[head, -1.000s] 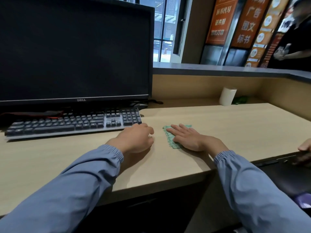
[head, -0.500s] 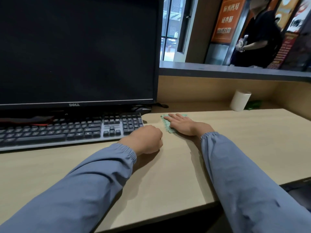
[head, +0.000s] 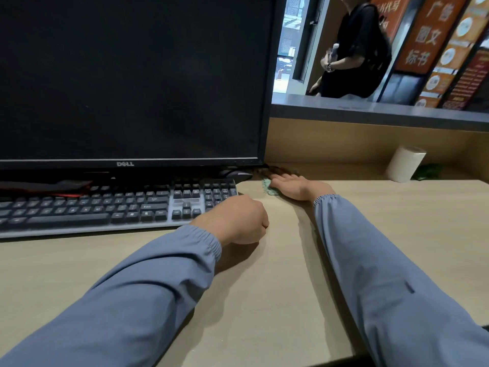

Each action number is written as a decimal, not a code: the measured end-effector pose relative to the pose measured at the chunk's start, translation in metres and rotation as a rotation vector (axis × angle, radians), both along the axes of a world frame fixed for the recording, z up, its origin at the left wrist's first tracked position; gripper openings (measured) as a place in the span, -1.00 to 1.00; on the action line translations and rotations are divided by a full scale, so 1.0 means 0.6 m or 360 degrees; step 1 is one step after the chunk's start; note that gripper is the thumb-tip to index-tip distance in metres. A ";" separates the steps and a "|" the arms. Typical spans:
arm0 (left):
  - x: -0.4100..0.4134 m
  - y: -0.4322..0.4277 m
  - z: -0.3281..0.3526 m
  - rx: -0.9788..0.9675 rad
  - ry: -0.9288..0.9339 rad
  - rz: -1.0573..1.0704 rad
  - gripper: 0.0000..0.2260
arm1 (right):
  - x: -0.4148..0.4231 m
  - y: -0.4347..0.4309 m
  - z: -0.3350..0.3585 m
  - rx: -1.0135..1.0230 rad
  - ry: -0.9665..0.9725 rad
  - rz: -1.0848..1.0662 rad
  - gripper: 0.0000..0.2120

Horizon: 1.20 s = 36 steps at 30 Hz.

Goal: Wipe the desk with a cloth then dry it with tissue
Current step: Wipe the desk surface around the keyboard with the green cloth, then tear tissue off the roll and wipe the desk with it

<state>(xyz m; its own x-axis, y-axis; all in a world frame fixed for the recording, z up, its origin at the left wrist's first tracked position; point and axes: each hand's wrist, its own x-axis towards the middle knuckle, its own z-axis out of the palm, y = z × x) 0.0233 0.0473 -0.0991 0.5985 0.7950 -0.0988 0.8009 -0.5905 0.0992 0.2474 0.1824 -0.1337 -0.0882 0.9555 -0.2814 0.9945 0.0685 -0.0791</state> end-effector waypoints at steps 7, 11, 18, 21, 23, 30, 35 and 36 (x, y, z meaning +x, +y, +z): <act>-0.003 -0.003 -0.008 0.0034 -0.0018 0.0002 -0.66 | -0.015 -0.019 0.002 0.0077 0.0055 0.0015 -0.47; -0.015 -0.013 -0.015 -0.0053 -0.0108 0.0009 -0.64 | -0.014 -0.066 0.011 0.0144 0.0233 0.0075 -0.49; -0.068 -0.052 -0.015 -0.0048 -0.0556 0.0064 -0.70 | -0.045 -0.191 0.052 0.0406 0.0547 0.0052 -0.55; -0.100 -0.076 -0.002 0.0008 -0.0683 0.0083 -0.74 | -0.078 -0.231 0.060 0.0561 0.0633 0.0072 -0.60; -0.128 -0.089 0.006 0.0061 -0.0734 0.0138 -0.77 | -0.111 -0.253 0.065 0.0628 0.0688 0.0131 -0.64; -0.268 -0.129 0.021 0.0151 -0.0858 0.0454 -0.81 | -0.267 -0.290 0.083 0.0715 0.0808 0.0366 -0.72; -0.403 -0.163 0.022 0.0205 -0.0859 0.0713 -0.82 | -0.402 -0.290 0.070 0.0601 0.0892 0.0525 -0.73; -0.429 -0.169 0.021 0.0226 -0.0858 0.0757 -0.82 | -0.428 -0.291 0.067 0.0581 0.0913 0.0561 -0.74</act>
